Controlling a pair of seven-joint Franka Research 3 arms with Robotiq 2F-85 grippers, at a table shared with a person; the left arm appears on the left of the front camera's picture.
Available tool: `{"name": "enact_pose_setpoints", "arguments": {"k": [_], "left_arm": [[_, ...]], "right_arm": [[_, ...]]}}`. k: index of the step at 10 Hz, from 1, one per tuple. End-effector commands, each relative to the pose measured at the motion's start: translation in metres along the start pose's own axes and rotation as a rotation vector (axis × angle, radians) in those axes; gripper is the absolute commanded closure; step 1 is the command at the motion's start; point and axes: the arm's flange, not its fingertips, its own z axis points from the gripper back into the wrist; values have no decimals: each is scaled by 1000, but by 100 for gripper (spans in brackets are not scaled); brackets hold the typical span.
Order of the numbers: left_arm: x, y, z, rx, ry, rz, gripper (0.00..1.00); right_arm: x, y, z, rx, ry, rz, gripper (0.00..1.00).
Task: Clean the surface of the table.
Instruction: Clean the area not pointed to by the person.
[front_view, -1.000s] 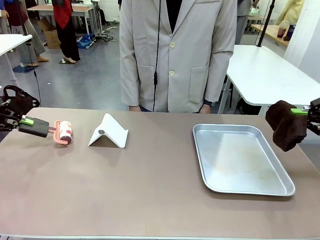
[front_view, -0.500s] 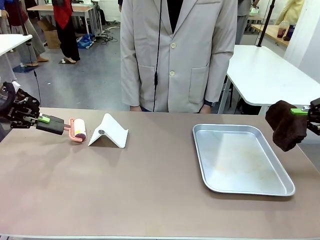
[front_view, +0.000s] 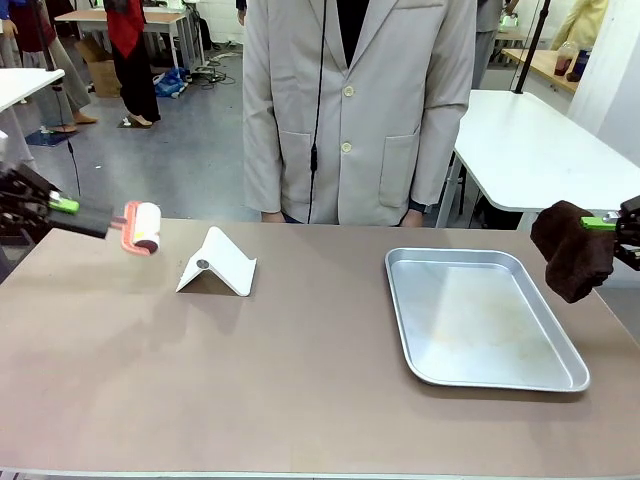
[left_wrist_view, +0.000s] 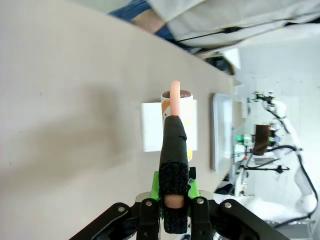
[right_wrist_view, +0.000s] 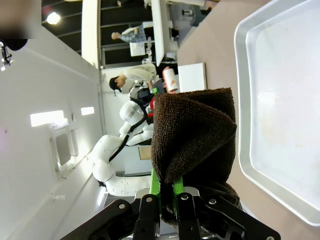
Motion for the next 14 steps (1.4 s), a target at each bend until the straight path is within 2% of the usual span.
{"name": "enact_pose_setpoints", "arguments": {"k": [1, 3, 5, 9, 11, 14], "left_arm": [[-23, -19, 35, -129, -22, -47, 78], [-49, -28, 76, -236, 22, -43, 78], [-81, -22, 106, -334, 44, -26, 78], [-137, 21, 132, -411, 78, -51, 78], [-144, 30, 134, -418, 60, -49, 78], [-140, 23, 131, -397, 68, -19, 78]], "right_arm": [[0, 5, -1, 21, -1, -5, 89], [0, 5, -1, 21, -1, -5, 89], [0, 5, -1, 21, -1, -5, 89], [0, 5, -1, 21, -1, -5, 89], [0, 5, -1, 21, -1, -5, 89], [0, 5, -1, 21, -1, -5, 89]]}}
